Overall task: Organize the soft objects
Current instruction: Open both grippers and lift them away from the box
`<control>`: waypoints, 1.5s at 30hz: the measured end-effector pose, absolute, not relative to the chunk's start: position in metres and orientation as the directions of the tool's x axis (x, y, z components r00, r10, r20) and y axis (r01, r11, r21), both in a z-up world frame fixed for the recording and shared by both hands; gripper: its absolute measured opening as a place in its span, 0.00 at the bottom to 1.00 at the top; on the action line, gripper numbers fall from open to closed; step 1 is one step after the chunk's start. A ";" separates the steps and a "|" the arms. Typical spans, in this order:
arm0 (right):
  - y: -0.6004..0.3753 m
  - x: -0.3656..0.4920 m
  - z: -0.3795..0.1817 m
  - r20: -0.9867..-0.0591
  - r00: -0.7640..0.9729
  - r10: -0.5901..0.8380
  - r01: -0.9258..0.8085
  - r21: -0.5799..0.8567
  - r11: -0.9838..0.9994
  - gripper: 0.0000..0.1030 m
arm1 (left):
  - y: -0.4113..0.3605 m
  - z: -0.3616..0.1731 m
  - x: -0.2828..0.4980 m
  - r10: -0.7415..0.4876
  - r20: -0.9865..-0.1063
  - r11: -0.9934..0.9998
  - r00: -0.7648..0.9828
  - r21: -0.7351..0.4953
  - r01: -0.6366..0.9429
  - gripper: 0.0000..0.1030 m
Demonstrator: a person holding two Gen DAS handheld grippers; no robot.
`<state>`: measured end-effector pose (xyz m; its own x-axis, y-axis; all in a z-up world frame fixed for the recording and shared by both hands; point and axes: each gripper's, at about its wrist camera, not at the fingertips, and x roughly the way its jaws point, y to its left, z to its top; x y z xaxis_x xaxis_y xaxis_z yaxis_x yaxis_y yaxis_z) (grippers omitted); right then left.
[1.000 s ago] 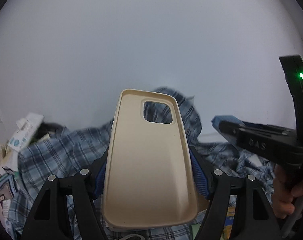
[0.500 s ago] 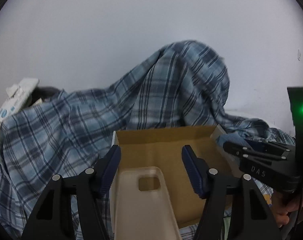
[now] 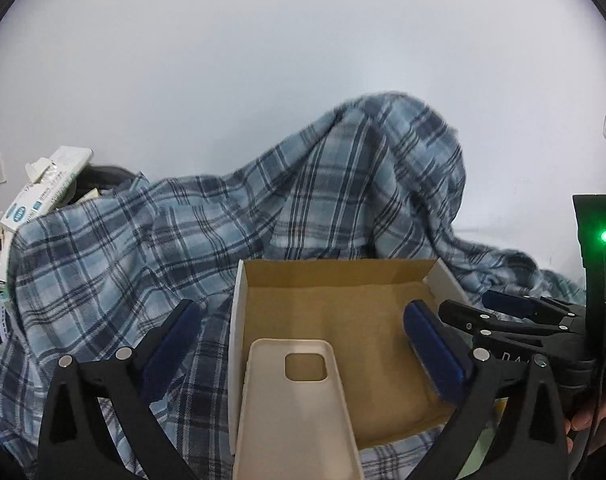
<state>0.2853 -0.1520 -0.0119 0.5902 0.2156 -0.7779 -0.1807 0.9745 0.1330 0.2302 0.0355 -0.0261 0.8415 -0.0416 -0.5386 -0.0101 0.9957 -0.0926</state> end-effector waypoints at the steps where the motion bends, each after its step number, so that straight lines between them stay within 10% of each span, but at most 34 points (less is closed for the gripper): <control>1: -0.153 0.282 -0.004 -0.771 0.599 0.218 -0.183 0.134 0.974 0.63 | 0.036 -0.022 0.227 -0.043 -0.533 0.995 0.845 -0.098 -0.011 1.00; 20: -0.193 0.156 0.068 -0.647 0.731 0.216 -0.211 0.086 0.974 0.65 | 0.017 0.036 0.083 -0.079 -0.375 0.997 0.924 -0.032 0.072 1.00; 45: -0.213 0.137 -0.008 -0.747 0.634 0.199 -0.183 0.105 0.977 0.65 | 0.013 -0.040 0.076 -0.129 -0.550 0.991 0.825 -0.038 0.130 1.00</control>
